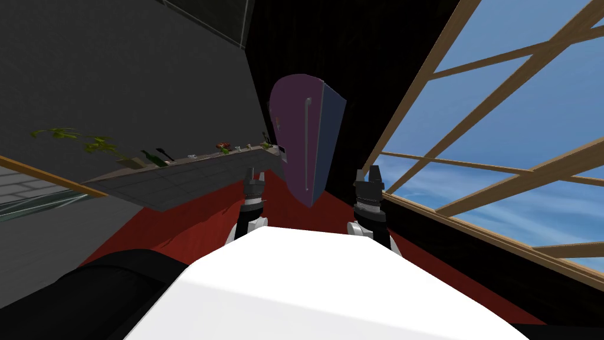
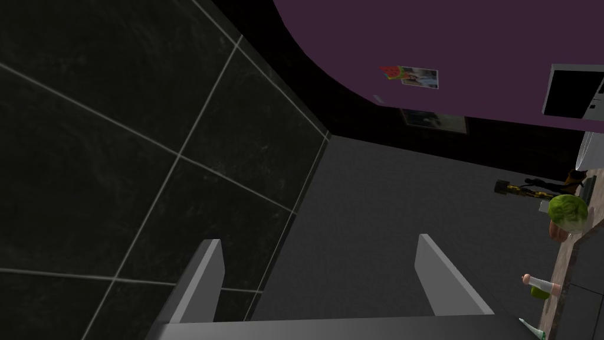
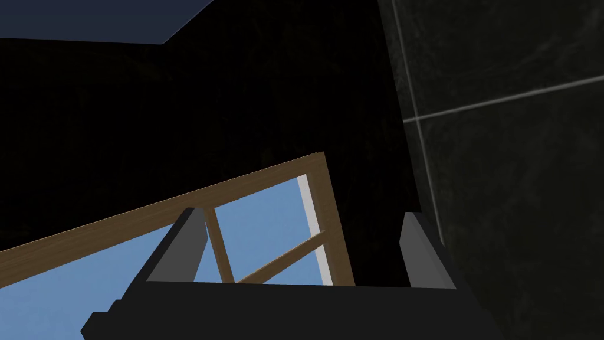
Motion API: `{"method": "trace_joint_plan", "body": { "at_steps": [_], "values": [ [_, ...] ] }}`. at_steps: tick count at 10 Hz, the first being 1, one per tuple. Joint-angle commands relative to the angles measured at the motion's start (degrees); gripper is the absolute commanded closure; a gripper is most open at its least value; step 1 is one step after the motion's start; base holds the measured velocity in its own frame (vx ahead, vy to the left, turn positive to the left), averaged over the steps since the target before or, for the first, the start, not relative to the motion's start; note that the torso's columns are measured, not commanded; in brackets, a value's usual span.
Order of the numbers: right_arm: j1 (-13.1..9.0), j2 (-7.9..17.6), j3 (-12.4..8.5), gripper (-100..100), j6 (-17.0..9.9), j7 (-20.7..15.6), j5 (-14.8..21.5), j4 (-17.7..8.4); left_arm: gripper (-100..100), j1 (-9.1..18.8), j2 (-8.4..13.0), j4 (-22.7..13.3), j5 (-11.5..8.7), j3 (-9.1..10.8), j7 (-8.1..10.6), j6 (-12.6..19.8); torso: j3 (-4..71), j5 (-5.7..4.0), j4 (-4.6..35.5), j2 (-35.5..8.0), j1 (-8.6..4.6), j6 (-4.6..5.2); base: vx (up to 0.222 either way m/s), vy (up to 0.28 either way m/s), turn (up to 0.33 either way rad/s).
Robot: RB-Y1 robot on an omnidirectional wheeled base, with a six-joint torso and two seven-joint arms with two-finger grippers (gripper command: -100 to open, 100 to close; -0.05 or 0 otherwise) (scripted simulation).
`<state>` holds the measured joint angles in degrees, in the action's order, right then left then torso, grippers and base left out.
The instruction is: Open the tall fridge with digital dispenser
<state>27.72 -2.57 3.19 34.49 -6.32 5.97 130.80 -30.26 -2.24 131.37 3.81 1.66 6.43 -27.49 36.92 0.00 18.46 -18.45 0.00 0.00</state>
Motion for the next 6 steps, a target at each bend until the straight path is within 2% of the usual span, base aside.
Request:
{"method": "trace_joint_plan", "body": {
  "at_steps": [1,4,5,6],
  "values": [
    [0.0,0.0,0.0,0,0.0,0.0,0.0,0.0,0,0.0,0.0,0.0,0.0,0.0,0.0,0.0,8.44,0.0,4.23,-4.24,0.0,0.0,0.0,0.0,0.0],
    [0.0,0.0,0.0,0,0.0,0.0,0.0,0.0,0,0.0,0.0,0.0,0.0,0.0,0.0,0.0,33.81,0.0,16.92,-16.93,0.0,0.0,0.0,0.0,0.0],
    [0.0,0.0,0.0,0,0.0,0.0,0.0,0.0,-100,-0.01,2.53,0.08,-0.31,0.21,0.06,0.38,42.27,0.0,21.14,-21.16,0.0,0.0,0.038,-0.017,0.029],
    [0.01,0.0,0.0,0,0.0,0.0,0.0,-0.02,-100,-0.02,4.22,0.17,-0.62,0.42,0.12,0.75,46.26,-0.01,23.01,-23.01,-0.03,0.0,0.059,-0.046,0.077]
  ]
}}
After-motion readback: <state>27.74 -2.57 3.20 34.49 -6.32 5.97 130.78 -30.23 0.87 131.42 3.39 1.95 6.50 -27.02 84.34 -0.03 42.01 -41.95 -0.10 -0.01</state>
